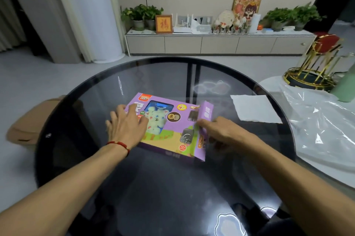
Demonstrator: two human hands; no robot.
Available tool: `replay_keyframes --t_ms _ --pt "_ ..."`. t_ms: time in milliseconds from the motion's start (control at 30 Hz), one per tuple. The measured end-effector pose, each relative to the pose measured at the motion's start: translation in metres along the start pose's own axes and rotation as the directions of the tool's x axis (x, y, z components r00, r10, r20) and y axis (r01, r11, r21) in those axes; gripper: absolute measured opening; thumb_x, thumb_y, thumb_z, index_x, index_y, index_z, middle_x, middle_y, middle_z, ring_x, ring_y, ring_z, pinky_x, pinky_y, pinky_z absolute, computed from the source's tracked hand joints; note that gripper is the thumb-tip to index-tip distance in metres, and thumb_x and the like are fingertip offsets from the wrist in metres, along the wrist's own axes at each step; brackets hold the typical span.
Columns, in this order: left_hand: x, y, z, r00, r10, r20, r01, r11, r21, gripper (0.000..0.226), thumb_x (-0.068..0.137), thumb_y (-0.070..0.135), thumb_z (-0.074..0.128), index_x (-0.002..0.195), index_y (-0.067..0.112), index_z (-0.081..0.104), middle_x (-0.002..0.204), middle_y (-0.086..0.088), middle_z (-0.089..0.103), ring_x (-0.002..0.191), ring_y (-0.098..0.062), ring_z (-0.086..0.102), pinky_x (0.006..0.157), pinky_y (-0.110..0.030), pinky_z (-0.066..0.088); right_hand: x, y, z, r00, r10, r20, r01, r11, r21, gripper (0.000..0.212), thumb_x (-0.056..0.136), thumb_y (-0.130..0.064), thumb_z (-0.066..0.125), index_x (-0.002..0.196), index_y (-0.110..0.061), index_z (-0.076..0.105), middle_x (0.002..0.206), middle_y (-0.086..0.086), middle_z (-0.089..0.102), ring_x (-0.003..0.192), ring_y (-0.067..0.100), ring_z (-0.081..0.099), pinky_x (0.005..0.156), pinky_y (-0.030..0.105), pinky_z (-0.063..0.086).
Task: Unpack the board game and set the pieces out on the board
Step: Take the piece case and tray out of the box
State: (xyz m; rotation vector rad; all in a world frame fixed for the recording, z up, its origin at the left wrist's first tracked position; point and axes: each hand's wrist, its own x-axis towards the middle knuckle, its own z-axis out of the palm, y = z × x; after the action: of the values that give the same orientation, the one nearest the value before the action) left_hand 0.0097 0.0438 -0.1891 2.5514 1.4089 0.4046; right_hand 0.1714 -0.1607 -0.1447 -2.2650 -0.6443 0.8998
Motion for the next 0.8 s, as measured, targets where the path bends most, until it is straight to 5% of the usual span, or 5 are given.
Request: replay_keyframes --t_ms 167,267,400,533,800 --pt "0.007 0.003 0.005 1.000 -0.007 0.001 0.007 0.999 0.044 0.055 0.094 0.051 0.048 0.138 0.019 0.046 0.133 -0.016 0.048 0.119 -0.037 0.045 0.100 -0.049 0.038 0.004 -0.014 -0.007 0.996 -0.079 0.041 0.058 0.927 0.370 0.028 0.105 -0.025 0.041 0.114 -0.009 0.063 0.092 0.009 0.070 0.082 0.026 0.070 0.069 0.035 0.060" --pt "0.013 0.003 0.002 1.000 0.000 0.030 -0.002 0.997 0.083 0.055 0.095 0.053 0.047 0.138 0.019 0.045 0.131 -0.017 0.048 0.119 -0.037 0.045 0.098 -0.048 0.040 0.011 -0.016 -0.012 0.992 -0.113 0.055 0.073 0.875 0.478 0.033 0.100 -0.020 0.038 0.101 -0.010 0.069 0.085 0.011 0.063 0.074 0.029 0.064 0.062 0.036 0.059" --pt "0.015 0.001 -0.003 0.998 0.019 0.052 -0.024 0.995 0.100 0.056 0.098 0.055 0.043 0.141 0.019 0.041 0.131 -0.016 0.049 0.119 -0.034 0.046 0.093 -0.045 0.043 0.023 -0.005 -0.009 0.973 -0.229 0.034 0.217 0.954 0.208 0.015 0.102 -0.009 0.049 0.110 -0.019 0.056 0.089 0.014 0.068 0.069 0.024 0.069 0.055 0.028 0.057" --pt "0.019 -0.003 -0.003 0.998 0.019 0.056 -0.025 0.995 0.097 0.056 0.099 0.055 0.041 0.141 0.018 0.039 0.131 -0.017 0.049 0.118 -0.034 0.046 0.093 -0.045 0.043 0.035 0.001 -0.006 0.990 -0.129 0.056 0.115 0.972 0.205 0.043 0.093 -0.012 0.070 0.123 -0.011 0.040 0.087 0.015 0.069 0.068 0.024 0.070 0.052 0.027 0.055" --pt "0.036 -0.018 -0.004 0.998 -0.025 0.062 0.018 0.994 0.106 0.051 0.101 0.049 0.041 0.141 0.018 0.041 0.135 -0.017 0.048 0.123 -0.036 0.043 0.098 -0.049 0.039 0.039 -0.014 -0.007 0.997 -0.068 -0.042 0.065 0.995 -0.071 0.053 0.084 -0.027 0.082 0.118 -0.008 0.046 0.089 0.013 0.073 0.067 0.023 0.076 0.053 0.029 0.060"
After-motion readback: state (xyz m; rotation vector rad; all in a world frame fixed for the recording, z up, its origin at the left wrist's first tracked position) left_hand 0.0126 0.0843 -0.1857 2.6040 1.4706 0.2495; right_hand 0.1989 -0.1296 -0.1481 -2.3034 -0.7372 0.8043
